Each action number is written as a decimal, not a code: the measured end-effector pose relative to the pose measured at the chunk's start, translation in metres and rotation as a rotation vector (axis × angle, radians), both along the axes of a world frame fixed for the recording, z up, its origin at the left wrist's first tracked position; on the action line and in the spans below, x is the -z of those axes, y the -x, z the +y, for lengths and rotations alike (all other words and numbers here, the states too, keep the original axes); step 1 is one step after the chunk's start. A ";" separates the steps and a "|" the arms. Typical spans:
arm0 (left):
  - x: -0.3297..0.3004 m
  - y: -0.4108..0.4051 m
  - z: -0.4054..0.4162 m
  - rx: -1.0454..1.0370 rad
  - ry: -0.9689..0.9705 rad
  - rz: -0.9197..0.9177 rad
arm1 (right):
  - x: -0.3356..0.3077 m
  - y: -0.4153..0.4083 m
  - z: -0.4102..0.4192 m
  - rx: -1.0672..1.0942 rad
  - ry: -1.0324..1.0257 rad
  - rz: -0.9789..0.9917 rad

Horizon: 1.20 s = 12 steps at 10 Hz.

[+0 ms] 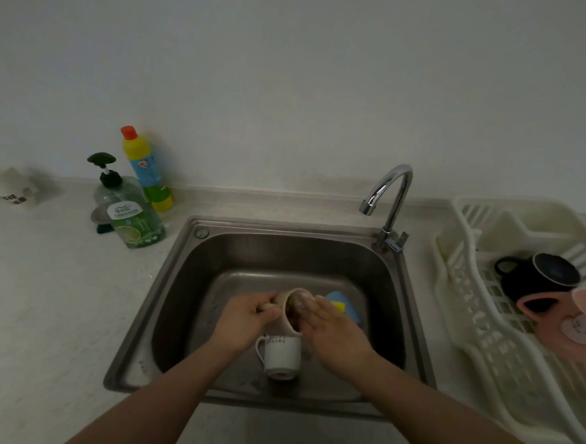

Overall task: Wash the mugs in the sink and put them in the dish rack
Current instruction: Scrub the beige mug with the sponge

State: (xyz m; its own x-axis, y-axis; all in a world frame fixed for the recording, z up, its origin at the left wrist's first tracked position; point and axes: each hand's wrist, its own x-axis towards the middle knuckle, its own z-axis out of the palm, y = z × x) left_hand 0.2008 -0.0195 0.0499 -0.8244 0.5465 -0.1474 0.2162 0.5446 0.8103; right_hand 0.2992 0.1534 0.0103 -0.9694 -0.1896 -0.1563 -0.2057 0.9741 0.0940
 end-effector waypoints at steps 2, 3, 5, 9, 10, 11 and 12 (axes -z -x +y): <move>0.013 0.007 -0.002 0.025 0.043 0.015 | -0.048 0.024 -0.069 1.282 1.533 -0.020; 0.015 0.015 -0.014 0.013 -0.007 0.003 | -0.045 0.036 -0.071 1.346 1.987 -0.110; 0.010 0.050 -0.033 0.229 0.124 0.032 | 0.007 0.014 -0.032 0.045 -0.031 0.070; 0.027 0.048 -0.036 0.009 -0.126 -0.194 | -0.061 0.057 -0.102 1.249 1.956 0.192; 0.030 0.066 -0.045 0.066 -0.179 -0.227 | -0.046 0.042 -0.087 0.589 0.799 -0.200; 0.027 0.068 -0.047 0.152 -0.091 -0.215 | -0.024 0.035 -0.059 0.054 -0.091 -0.134; 0.027 0.068 -0.040 0.100 -0.131 -0.196 | -0.029 0.036 -0.069 0.256 0.073 -0.092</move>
